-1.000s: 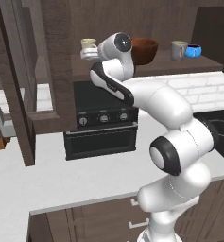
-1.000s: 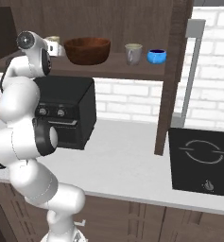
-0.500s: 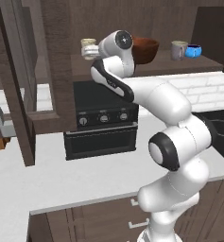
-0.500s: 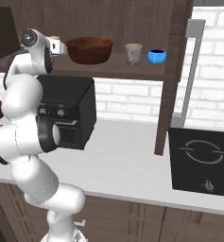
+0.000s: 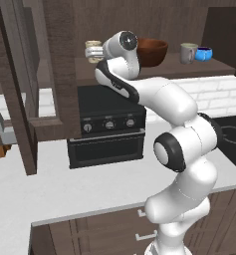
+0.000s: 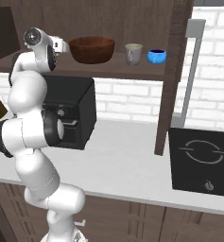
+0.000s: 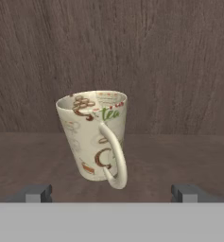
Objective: Gather all objects into one cabinet and sort the glasses and bowls to opposite sides.
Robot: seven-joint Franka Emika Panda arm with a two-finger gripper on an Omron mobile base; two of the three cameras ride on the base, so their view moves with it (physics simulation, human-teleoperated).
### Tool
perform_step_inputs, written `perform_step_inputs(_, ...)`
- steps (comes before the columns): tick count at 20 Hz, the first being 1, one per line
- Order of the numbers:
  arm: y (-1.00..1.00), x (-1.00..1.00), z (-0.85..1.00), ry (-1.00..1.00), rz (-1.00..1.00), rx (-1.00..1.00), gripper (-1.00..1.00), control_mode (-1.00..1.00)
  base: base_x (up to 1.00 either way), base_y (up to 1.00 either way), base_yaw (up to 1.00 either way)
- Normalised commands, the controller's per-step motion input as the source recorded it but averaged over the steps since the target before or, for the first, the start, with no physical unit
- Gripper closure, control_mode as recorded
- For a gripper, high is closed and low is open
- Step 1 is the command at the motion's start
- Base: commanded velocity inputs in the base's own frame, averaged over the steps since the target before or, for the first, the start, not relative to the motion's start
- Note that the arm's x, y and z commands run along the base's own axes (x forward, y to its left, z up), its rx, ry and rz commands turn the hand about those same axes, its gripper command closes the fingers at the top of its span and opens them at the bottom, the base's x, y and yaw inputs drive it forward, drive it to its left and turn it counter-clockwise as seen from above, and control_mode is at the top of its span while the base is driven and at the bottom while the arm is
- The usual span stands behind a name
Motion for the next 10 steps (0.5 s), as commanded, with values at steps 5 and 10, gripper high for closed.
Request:
perform_step_inputs(5, 0.0, 0.25, 0.0, 0.0, 0.0, 0.0, -1.0, -1.0, 0.0, 0.0, 0.0)
perform_step_inputs(10, 0.0, 0.18, 0.0, 0.0, 0.0, 0.0, -1.0, -1.0, 0.0, 0.0, 0.0)
